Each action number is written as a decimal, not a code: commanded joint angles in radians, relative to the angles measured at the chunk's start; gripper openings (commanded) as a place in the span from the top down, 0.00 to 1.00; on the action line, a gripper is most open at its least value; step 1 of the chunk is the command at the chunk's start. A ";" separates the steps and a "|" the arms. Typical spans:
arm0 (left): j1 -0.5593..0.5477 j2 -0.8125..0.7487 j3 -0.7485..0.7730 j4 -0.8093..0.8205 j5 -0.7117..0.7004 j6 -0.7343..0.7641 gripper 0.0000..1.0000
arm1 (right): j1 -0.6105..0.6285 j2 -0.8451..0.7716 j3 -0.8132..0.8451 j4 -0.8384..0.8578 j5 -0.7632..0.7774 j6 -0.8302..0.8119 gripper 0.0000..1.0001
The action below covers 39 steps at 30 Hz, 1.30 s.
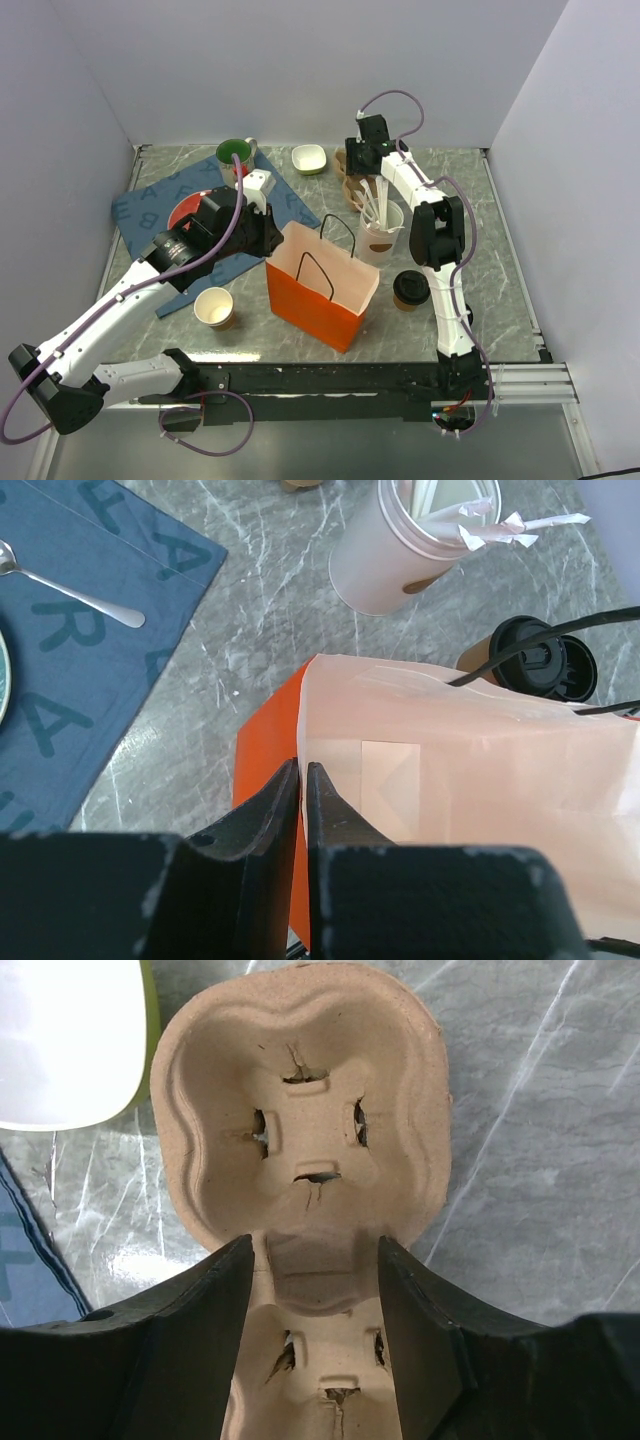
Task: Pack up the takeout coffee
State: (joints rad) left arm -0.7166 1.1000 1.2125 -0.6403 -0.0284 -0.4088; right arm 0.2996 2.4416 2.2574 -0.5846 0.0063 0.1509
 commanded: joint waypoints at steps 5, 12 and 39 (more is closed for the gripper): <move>0.002 -0.005 0.047 0.014 -0.030 0.007 0.86 | -0.007 0.022 0.014 0.016 0.014 -0.016 0.41; 0.002 -0.017 0.038 0.016 -0.038 -0.004 0.86 | -0.005 0.013 0.002 0.020 0.020 -0.037 0.53; 0.002 -0.029 0.025 0.014 -0.044 -0.033 0.86 | -0.016 -0.062 -0.002 0.067 -0.002 -0.094 0.67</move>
State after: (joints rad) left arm -0.7166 1.0943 1.2137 -0.6407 -0.0586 -0.4175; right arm 0.2993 2.4443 2.2436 -0.5678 -0.0044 0.0750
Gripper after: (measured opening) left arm 0.140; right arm 0.452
